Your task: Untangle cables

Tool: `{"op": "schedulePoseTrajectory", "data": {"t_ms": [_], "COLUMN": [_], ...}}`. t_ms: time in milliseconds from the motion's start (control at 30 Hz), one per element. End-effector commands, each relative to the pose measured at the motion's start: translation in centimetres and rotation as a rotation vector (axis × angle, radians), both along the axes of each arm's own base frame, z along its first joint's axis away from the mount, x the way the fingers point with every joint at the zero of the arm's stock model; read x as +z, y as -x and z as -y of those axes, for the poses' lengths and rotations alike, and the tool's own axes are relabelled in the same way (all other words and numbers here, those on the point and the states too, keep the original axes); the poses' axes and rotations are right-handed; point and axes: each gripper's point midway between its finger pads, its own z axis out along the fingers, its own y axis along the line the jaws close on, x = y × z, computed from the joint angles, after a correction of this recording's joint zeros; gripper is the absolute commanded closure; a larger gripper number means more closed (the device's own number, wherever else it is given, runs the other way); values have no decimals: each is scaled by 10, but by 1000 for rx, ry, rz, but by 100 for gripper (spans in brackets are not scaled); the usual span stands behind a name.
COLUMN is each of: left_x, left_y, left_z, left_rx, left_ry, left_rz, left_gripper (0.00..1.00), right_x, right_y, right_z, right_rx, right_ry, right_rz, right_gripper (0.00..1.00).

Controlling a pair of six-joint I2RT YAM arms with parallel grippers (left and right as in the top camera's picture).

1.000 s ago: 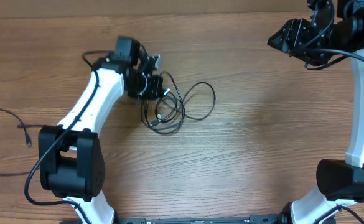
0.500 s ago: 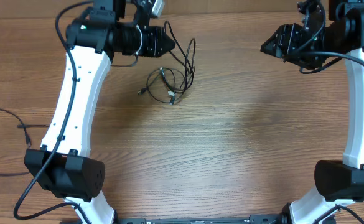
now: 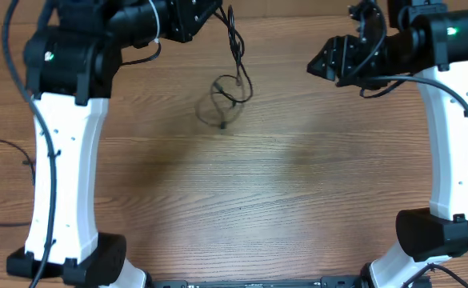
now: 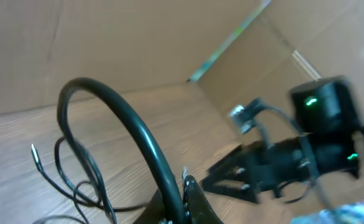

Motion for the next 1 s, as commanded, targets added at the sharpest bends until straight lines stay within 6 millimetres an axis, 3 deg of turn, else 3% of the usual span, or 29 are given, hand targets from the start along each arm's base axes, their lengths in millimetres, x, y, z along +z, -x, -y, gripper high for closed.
{"op": "schedulePoseTrajectory", "data": {"t_ms": [0, 267, 800, 967], "left_x": [25, 18, 16, 11], "left_y": [5, -16, -16, -13], "left_z": [-2, -20, -20, -18], "left_rx": [45, 266, 378, 389], "left_ry": [86, 160, 419, 429], "left_rz": [-15, -143, -453, -501], "left_gripper": [96, 96, 96, 96], "right_x": [1, -5, -10, -26], "right_y": [1, 0, 6, 5], "right_z": [-12, -42, -99, -114], "right_rx": [-6, 67, 252, 284], "right_ry": [-17, -22, -16, -20], "right_rz": [-6, 22, 95, 99], "right_gripper": [31, 31, 34, 35]}}
